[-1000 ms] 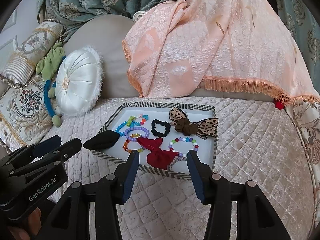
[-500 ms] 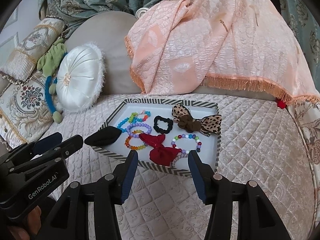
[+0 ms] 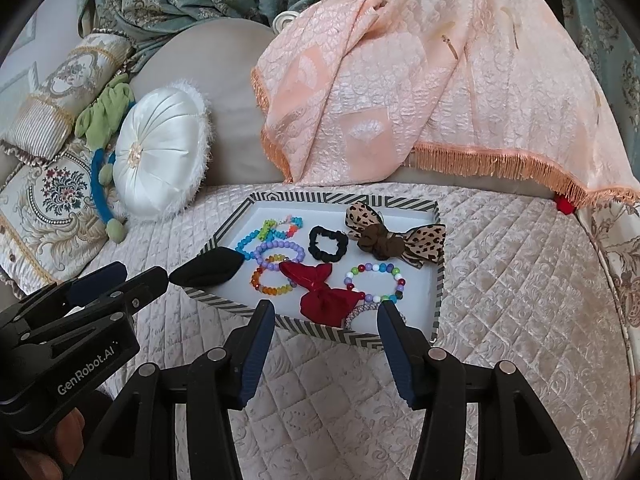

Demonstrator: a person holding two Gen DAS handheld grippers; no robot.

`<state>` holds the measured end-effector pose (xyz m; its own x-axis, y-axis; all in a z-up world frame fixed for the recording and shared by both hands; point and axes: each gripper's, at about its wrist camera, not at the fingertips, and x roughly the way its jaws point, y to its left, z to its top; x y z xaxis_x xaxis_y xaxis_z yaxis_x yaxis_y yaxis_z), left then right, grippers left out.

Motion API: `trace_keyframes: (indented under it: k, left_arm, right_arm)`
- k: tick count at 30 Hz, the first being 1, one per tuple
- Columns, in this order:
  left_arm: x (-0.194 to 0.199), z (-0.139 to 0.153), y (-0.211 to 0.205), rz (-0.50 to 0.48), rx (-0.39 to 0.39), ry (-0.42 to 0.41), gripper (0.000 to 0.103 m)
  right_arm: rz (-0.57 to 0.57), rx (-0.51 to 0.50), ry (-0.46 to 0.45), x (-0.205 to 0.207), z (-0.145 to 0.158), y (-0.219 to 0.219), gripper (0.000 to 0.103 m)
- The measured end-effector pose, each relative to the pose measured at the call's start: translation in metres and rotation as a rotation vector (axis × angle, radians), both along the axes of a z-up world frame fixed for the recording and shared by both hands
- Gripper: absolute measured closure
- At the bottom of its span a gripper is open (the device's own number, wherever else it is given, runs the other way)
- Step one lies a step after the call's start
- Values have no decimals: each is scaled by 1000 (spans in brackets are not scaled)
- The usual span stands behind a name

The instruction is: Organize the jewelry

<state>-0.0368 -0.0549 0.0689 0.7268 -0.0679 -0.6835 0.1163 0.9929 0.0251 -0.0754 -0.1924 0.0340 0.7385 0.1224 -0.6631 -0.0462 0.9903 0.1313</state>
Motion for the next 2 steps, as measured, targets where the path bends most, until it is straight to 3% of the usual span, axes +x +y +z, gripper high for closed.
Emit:
trace_keyframes:
  k: [2]
  left_arm:
    - [0,-1,-1,2,3,4,55]
  right_arm:
    - [-4,2,2,0,-1,-4,51]
